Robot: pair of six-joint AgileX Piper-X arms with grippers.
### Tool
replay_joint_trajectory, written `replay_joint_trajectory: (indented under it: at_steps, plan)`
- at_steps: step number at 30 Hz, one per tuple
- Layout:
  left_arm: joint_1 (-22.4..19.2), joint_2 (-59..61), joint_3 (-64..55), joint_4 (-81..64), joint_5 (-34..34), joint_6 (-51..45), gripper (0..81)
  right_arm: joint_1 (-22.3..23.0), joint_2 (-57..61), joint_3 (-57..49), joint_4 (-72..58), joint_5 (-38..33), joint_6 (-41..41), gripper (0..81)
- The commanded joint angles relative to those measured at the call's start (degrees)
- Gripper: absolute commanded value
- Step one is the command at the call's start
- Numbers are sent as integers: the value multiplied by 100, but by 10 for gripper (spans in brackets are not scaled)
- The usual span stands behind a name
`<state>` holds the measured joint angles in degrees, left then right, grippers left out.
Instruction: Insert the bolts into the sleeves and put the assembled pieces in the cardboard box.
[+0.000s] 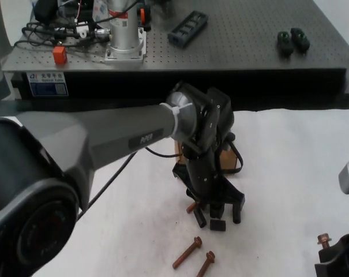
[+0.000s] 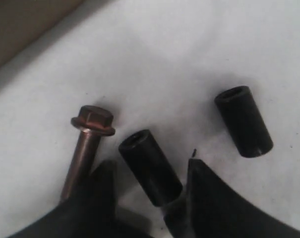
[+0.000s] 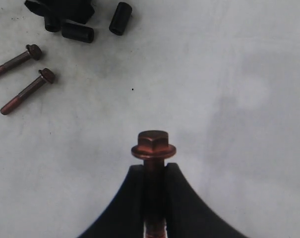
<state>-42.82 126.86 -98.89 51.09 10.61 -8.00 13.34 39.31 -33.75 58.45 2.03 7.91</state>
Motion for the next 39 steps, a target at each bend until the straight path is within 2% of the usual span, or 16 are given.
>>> replay_joint_trajectory:
  at_steps: [1, 5, 8, 9, 13, 17, 19, 24, 27, 31, 35, 39]
  plan:
    - [-20, 39, -85, 44, -45, -71, 281, -24, -38, -25, -45, -2, 49, 1]
    - [-20, 117, -97, -20, 38, -55, 162, -24, -38, -25, -45, -2, 49, 1]
    - [-20, 102, -97, -193, 36, -55, 27, -24, -38, -25, -45, -2, 49, 1]
    - [-20, 80, -97, -259, 36, -42, 5, -24, -38, -25, -57, -2, 77, 1]
    - [-20, -272, -64, -200, 36, 187, 6, -24, -49, -25, -391, -59, 306, 1]
    - [36, -1290, 792, -426, 289, 549, 6, -24, -50, -25, -1298, -676, 730, 1]
    - [61, -1984, 1670, -1151, 620, 551, 6, -24, -50, -25, -1956, -1157, 1019, 1]
    - [80, -3917, 4301, -4141, 2069, 217, 6, 16, -21, 179, -4283, -1881, 2016, 1]
    - [80, -4681, 5261, -5690, 2974, -155, 6, 16, 106, 484, -5705, -2305, 2815, 1]
    - [80, -5233, 5839, -6539, 3069, -839, 6, 16, 383, 582, -6344, -2707, 3160, 1]
    - [80, -5284, 5869, -6491, 3532, -874, 6, 16, 596, 582, -6710, -3029, 3255, 1]
    - [80, -5284, 5869, -6491, 3663, -980, 6, 207, 618, 582, -6698, -3102, 3232, 1]
